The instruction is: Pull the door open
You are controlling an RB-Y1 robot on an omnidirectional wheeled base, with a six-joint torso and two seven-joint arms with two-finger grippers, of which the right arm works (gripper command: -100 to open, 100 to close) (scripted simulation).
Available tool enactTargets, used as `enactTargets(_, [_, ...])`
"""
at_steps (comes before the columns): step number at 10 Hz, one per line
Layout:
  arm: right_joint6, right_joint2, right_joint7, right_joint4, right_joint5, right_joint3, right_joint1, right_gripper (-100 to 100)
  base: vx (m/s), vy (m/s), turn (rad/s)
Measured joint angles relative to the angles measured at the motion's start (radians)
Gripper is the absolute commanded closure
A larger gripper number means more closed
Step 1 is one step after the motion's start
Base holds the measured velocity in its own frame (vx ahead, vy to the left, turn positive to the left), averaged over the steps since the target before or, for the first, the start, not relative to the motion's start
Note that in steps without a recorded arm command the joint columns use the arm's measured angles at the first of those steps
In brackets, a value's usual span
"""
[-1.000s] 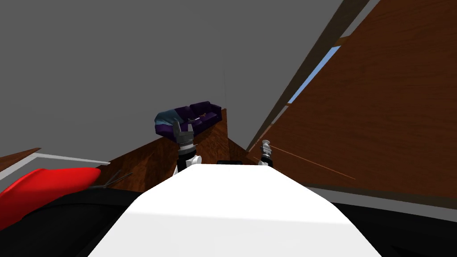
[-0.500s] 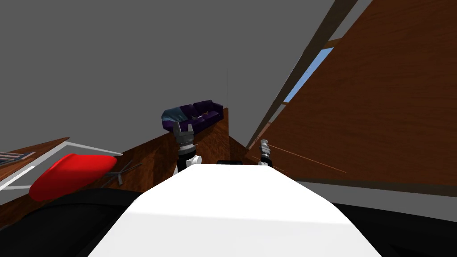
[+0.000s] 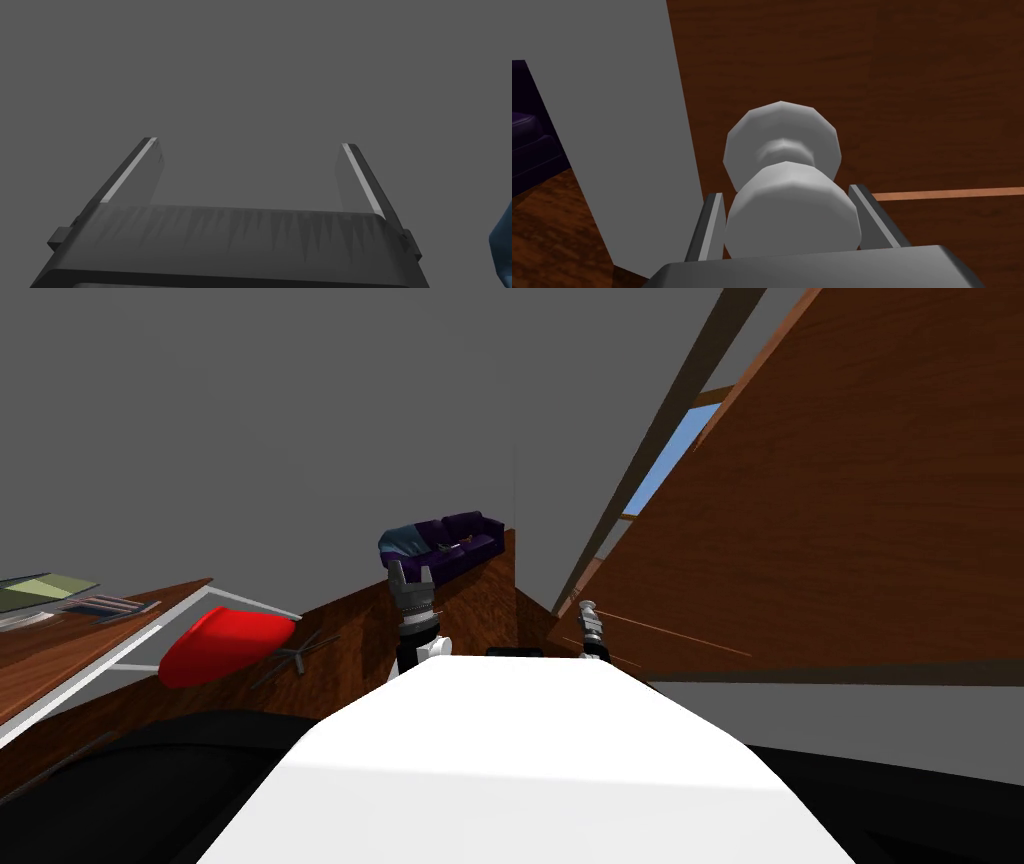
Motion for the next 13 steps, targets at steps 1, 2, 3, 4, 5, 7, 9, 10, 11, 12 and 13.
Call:
enactTargets(1, [0.003,0.002,-0.001,0.000,0.002,0.004,0.003,100,-0.176,-0.022,0.107])
enactTargets(2, [-0.001,-0.007,-0.010,-0.006,0.006,0.015,0.012,100,-0.260,0.007,0.120])
enactTargets(3, [-0.007,-0.020,-0.021,-0.015,0.010,0.025,0.017,100,-0.257,-0.011,0.083])
enactTargets(4, [-0.012,-0.030,-0.032,-0.023,0.015,0.037,0.024,100,-0.260,-0.048,0.119])
enactTargets(5, [-0.018,-0.041,-0.047,-0.026,0.022,0.053,0.032,100,-0.249,-0.039,0.101])
enactTargets(7, [-0.036,-0.056,-0.074,-0.029,0.037,0.085,0.044,100,-0.263,-0.043,0.108])
enactTargets(9, [-0.039,-0.066,-0.087,-0.037,0.044,0.103,0.057,100,-0.140,-0.008,0.068])
enactTargets(10, [-0.046,-0.073,-0.095,-0.035,0.047,0.110,0.061,100,-0.236,-0.035,0.134])
enactTargets(11, [-0.054,-0.085,-0.105,-0.043,0.051,0.118,0.069,100,-0.196,-0.046,0.128])
enactTargets(12, [-0.064,-0.094,-0.117,-0.046,0.056,0.128,0.078,100,-0.206,-0.045,0.113])
enactTargets(13, [-0.075,-0.102,-0.128,-0.045,0.061,0.139,0.083,100,-0.207,-0.002,0.110])
